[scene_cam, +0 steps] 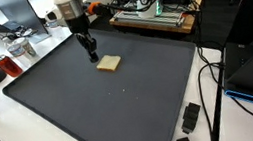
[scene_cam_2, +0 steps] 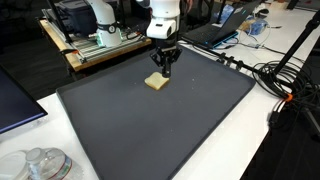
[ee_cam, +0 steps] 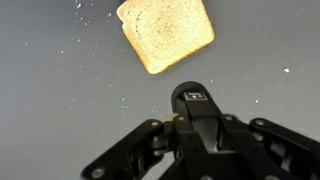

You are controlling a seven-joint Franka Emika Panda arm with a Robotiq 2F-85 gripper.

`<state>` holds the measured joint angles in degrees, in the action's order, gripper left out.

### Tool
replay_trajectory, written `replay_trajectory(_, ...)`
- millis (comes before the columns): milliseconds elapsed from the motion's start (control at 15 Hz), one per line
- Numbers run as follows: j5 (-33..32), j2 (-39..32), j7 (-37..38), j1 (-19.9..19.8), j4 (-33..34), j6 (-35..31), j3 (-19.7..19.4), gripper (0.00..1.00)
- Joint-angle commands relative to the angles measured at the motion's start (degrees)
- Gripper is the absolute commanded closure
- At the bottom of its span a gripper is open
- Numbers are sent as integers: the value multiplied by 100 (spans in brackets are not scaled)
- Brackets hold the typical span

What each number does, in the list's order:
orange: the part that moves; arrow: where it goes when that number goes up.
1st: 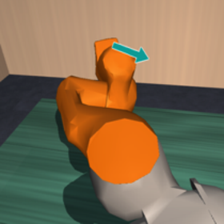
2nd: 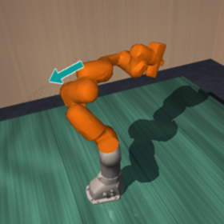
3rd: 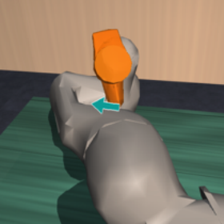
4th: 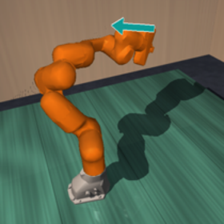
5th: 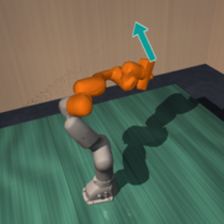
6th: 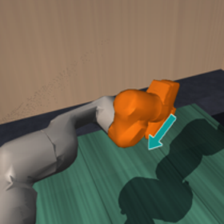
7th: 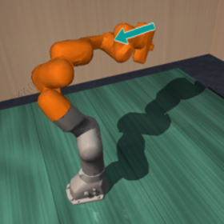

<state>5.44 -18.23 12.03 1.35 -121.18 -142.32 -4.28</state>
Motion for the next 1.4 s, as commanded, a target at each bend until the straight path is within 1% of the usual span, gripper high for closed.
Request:
replay_trajectory(0, -143, 542, 67, -32, -799, -532, -16, 95)
replay_trajectory(400, -398, 681, 161, 5, -1403, -944, -54, 95)
replay_trajectory(867, -478, 385, 193, 44, -1425, -1076, -38, 95)
replay_trajectory(1333, -810, 42, 506, 249, -1363, -1539, -167, 95)
